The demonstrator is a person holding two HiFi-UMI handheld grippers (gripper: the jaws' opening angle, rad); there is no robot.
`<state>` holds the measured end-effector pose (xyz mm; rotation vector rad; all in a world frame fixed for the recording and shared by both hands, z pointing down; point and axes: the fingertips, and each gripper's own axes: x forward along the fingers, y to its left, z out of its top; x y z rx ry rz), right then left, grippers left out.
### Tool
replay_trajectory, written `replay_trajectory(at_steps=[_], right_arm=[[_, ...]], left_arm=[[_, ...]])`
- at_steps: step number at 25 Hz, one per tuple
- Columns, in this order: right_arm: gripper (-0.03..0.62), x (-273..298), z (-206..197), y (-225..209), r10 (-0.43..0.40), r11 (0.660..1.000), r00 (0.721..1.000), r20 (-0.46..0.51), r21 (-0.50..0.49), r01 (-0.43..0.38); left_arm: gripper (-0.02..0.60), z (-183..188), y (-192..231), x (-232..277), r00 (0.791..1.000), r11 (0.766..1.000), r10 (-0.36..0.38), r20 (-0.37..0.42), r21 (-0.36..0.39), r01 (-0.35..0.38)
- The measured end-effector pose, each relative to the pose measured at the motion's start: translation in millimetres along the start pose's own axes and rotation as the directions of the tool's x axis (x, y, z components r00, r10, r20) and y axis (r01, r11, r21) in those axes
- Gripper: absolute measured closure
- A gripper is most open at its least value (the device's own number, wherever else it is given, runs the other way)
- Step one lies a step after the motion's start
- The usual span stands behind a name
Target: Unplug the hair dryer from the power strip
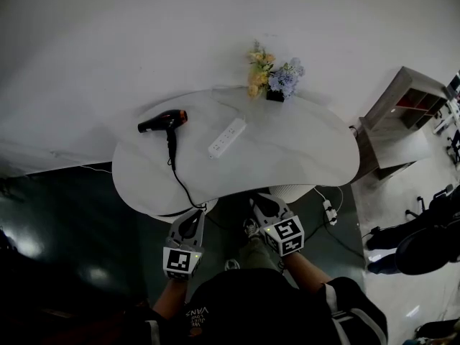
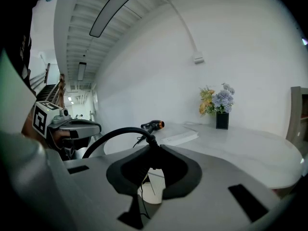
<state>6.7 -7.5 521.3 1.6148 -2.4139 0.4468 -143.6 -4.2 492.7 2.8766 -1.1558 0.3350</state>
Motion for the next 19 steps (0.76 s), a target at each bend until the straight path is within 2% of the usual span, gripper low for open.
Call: replay_trajectory(at_steps=[4, 8, 19], right_arm=[[0.519, -5.5, -5.3, 7.0, -0.002, 1.0, 1.0, -0.005, 0.0, 0.002], [0.519, -5.3, -5.7, 12.8, -0.001, 1.0, 1.0, 0.001, -0.002, 0.001], [0.519, -6.4, -1.2, 18.0, -0.007, 1.0, 1.0, 0.001, 0.001, 0.007]], left_arm=[[0.563, -5.8, -1.9, -7.9, 1.0, 1.0, 0.007, -0.009, -0.013, -0.008], [0.563, -0.7, -4.1, -7.6, 1.0, 1.0, -0.001, 0.024, -0.012, 0.001], [0.563, 8.1, -2.8, -10.3, 0.999, 1.0, -0.004, 0.046, -0.03, 0.005]])
